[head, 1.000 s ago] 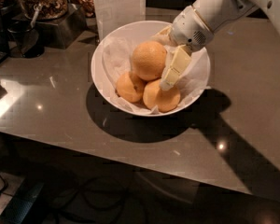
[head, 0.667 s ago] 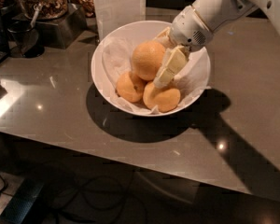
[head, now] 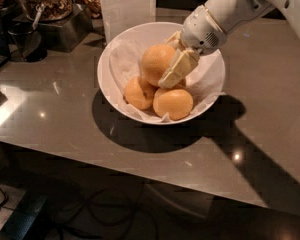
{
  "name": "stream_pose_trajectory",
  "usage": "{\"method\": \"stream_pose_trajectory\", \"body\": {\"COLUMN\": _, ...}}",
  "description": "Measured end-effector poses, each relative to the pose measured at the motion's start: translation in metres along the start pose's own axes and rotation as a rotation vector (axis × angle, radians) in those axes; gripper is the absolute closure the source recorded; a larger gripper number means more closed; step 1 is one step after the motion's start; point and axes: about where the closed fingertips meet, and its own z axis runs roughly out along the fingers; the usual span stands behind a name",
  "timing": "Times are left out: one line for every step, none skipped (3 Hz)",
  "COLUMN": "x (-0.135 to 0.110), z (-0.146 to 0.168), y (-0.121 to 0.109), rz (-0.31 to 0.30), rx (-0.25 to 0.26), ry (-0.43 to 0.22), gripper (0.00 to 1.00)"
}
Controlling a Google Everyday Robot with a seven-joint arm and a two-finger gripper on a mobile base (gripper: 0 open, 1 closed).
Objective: Pick orange from white bowl
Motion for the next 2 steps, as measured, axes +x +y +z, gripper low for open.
{"method": "stream_pose_trajectory", "body": {"x": 0.0000, "z": 0.0000, "y": 0.0000, "rz": 0.000, "rx": 0.000, "ry": 0.000, "gripper": 0.88}}
{"method": "stream_pose_trajectory", "body": {"x": 0.0000, "z": 0.0000, "y": 0.0000, "rz": 0.000, "rx": 0.000, "ry": 0.000, "gripper": 1.00}}
